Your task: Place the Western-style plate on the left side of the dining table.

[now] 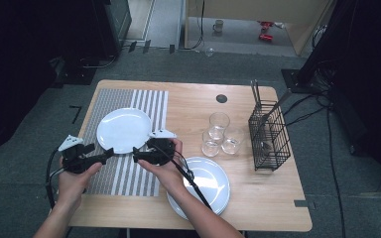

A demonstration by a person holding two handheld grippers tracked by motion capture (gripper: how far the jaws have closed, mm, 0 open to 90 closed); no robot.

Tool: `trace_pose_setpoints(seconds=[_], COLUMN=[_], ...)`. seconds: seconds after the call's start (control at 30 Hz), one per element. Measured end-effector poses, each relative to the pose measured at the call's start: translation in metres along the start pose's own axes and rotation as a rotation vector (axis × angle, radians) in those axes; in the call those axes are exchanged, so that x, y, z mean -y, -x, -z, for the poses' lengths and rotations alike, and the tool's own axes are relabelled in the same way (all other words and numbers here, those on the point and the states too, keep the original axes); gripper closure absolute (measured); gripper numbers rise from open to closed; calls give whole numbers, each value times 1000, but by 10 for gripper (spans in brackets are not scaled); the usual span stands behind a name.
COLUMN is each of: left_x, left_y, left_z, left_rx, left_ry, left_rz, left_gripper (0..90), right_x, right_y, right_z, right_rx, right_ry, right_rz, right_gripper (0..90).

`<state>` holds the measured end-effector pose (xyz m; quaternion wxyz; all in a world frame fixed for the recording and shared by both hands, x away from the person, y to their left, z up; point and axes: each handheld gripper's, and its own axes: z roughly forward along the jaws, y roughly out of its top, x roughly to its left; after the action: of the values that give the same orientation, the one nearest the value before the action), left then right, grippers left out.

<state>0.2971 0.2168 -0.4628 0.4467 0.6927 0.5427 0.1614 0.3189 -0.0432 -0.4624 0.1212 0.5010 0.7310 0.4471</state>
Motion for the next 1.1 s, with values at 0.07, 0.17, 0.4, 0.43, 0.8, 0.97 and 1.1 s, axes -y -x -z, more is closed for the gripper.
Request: trace_pose_setpoints(seconds=[0.07,0.17,0.4,0.43,0.8,0.97,1.1], left_x=[3,7,18,19,41,49,59], left_y=[2,4,10,10,24,27,32], left_z=[3,6,11,11,8,2,-5], left_rx=[3,-4,-22,-22,-28,-22,-40], left_ry=[1,-1,-9,-11,-48,-76,-106], left_rz=[5,-3,-33,-33,-63,-72,-109], left_gripper=[137,120,114,113,107,107,107], right_x=[3,6,14,15,27,31,35], right_y=[-1,-3,-4,-5,-5,-2,-1], right_z=[3,7,18,21,35,40,43], right_rx=[4,8,10,10,2,10,25], right_ry=[-9,-14,-26,-24,-15,-22,-24], right_rz=[5,17,18,19,22,9,17], right_gripper=[7,0,0,0,0,0,0])
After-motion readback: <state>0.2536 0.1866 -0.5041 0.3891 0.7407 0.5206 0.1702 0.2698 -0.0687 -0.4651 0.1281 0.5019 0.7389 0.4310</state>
